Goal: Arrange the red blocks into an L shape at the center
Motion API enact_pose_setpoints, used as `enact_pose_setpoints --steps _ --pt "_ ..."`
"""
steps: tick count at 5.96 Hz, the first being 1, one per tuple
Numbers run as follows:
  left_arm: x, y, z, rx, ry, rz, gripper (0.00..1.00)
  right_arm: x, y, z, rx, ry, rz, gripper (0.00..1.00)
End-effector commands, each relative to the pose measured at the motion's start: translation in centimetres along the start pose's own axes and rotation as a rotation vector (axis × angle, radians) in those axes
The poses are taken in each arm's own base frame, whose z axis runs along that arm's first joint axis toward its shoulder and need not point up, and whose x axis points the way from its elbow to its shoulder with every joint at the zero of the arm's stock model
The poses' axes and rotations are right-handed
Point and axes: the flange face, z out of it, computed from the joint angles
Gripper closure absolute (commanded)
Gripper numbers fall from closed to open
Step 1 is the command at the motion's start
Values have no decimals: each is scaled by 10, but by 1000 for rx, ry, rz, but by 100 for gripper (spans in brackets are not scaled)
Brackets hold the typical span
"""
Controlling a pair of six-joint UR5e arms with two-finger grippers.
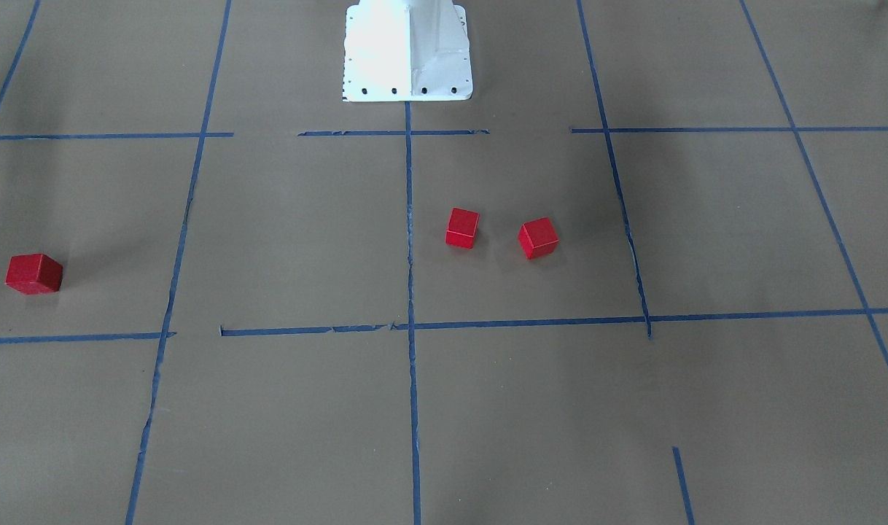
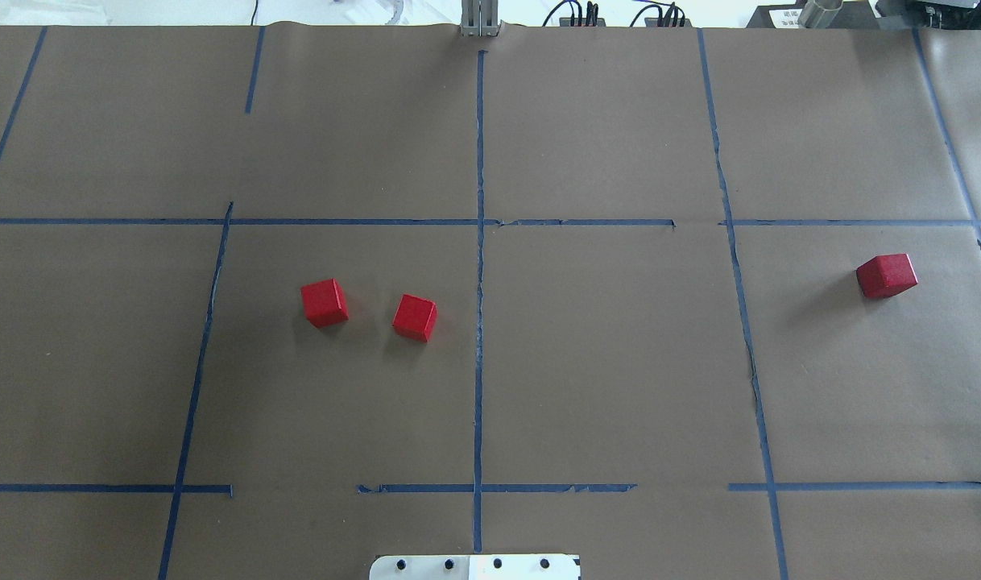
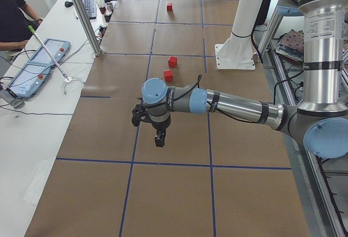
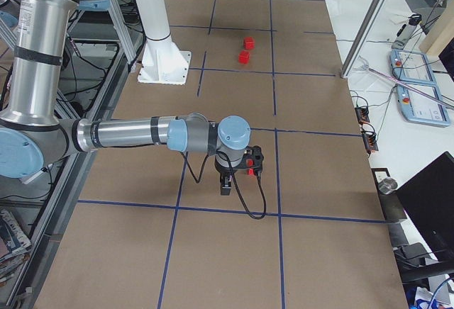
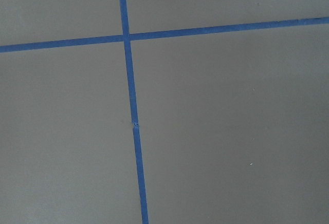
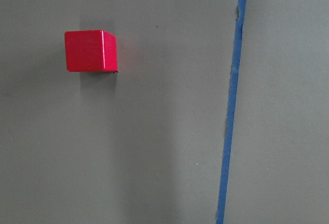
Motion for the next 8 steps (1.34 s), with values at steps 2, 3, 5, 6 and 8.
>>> enact_pose_setpoints --steps 2,3,5,6,8 --pt "4 -1 -3 7 13 7 0 -1 -3 -2 55 38 -66 0" --pt "4 0 -2 6 13 6 0 0 -4 2 48 41 -46 0" --pt "3 0 -2 5 13 3 0 -46 -30 29 25 46 -147 0" --pt "3 0 0 2 13 3 0 -59 -57 37 46 80 -170 0" --pt "1 -1 1 0 13 2 0 -89 -100 78 28 116 -247 0"
